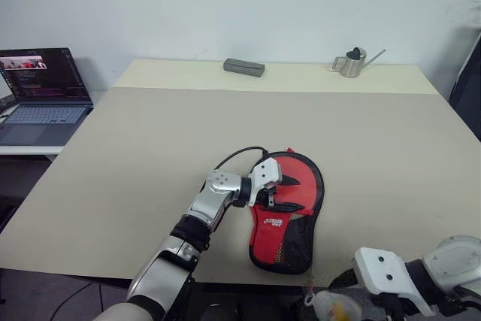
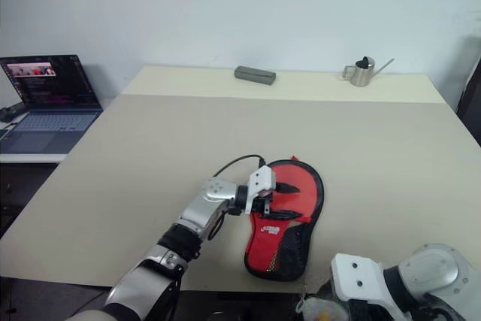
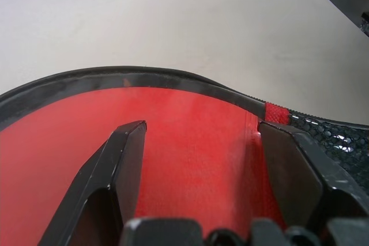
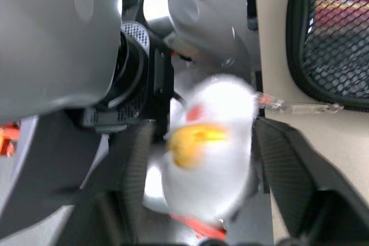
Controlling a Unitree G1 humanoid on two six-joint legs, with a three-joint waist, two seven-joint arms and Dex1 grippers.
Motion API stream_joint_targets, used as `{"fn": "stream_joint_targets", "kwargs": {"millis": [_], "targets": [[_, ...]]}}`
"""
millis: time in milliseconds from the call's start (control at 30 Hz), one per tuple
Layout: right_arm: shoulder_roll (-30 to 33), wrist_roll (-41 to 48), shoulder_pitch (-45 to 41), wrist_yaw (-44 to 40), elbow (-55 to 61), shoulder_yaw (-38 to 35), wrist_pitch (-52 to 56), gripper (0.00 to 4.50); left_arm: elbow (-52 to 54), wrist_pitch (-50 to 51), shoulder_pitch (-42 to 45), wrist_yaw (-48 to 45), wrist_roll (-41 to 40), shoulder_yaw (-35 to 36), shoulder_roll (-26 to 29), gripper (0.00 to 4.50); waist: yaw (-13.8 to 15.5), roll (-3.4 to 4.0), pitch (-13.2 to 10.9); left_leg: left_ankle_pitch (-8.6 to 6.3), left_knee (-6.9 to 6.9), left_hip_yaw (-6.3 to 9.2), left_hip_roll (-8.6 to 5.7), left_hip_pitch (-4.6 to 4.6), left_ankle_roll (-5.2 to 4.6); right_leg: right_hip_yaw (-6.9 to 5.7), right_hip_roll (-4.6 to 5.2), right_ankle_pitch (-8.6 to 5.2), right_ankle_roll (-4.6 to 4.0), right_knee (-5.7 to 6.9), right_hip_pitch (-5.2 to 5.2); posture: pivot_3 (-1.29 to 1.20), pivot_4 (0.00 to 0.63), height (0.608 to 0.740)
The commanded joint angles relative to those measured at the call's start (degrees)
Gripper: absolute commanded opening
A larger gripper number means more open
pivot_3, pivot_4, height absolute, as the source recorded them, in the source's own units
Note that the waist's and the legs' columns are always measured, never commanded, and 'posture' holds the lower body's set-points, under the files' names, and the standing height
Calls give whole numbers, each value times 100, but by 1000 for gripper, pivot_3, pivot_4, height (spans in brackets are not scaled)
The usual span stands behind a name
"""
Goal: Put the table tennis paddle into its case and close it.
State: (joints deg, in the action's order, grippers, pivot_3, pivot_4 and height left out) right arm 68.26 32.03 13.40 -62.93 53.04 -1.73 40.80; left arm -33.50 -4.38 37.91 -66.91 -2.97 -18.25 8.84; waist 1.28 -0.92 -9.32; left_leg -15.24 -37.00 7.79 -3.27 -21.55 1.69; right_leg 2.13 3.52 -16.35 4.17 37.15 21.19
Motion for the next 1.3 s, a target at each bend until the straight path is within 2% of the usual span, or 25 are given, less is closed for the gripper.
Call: {"fn": "stream_joint_targets", "kwargs": {"millis": [33, 200, 333, 600, 833, 1100, 1300], "targets": [[-116, 771, -365, 49, 27, -491, 315, 2944, -183, 19, -104, 14, 146, -178, -50, 3367, -1, 0, 0, 0, 0, -1, 0, 1, 0, 2, 0, 1, 0, 0, 0, 0, 150, 740], [-120, 1373, -843, 132, -292, -871, 678, 2944, -183, 19, -101, 30, 135, -164, -79, 3367, 2, -2, 0, 0, 0, 0, -1, 0, -1, 0, 0, 16, -24, -3, -1, 0, 150, 740], [-314, 1725, -1763, 452, -1055, -975, 929, 2944, 49, 183, -125, -66, -77, -62, -124, 3367, -2, -3, 0, 0, -1, -3, -1, 1, -2, 3, 0, 18, -24, -3, -1, 0, 150, 740], [-1060, 877, -2646, 881, -2412, -394, 407, 2944, 1275, 951, -265, -404, -599, 121, 203, 3367, -38, -7, -3, 2, 3, -6, -1, -33, 3, 7, 0, 19, -26, -2, 41, 0, 150, 740], [-1833, 136, -2940, 1032, -3422, -202, -493, 2944, 2555, 1753, -542, -176, -1141, 858, 1104, 3367, -154, -6, -5, 3, 3, -11, 0, -42, 5, 16, 0, 20, -27, 9, 58, 0, 150, 740], [-2449, -348, -3390, 723, -4766, -165, -1511, 2944, 3508, 2306, -1482, 439, -1567, 1887, 2106, 3367, -245, -1, -8, 1, 4, -14, 2, -33, 3, 23, -2, 20, -29, 15, 58, 0, 150, 740], [-2581, -744, -4019, 153, -6340, -134, -2456, 2944, 4105, 2284, -2101, 838, -1604, 2078, 2286, 3367, -251, 1, -9, -2, 4, -15, -1, -33, -4, 22, 4, 21, -30, 16, 57, 0, 150, 740]]}}
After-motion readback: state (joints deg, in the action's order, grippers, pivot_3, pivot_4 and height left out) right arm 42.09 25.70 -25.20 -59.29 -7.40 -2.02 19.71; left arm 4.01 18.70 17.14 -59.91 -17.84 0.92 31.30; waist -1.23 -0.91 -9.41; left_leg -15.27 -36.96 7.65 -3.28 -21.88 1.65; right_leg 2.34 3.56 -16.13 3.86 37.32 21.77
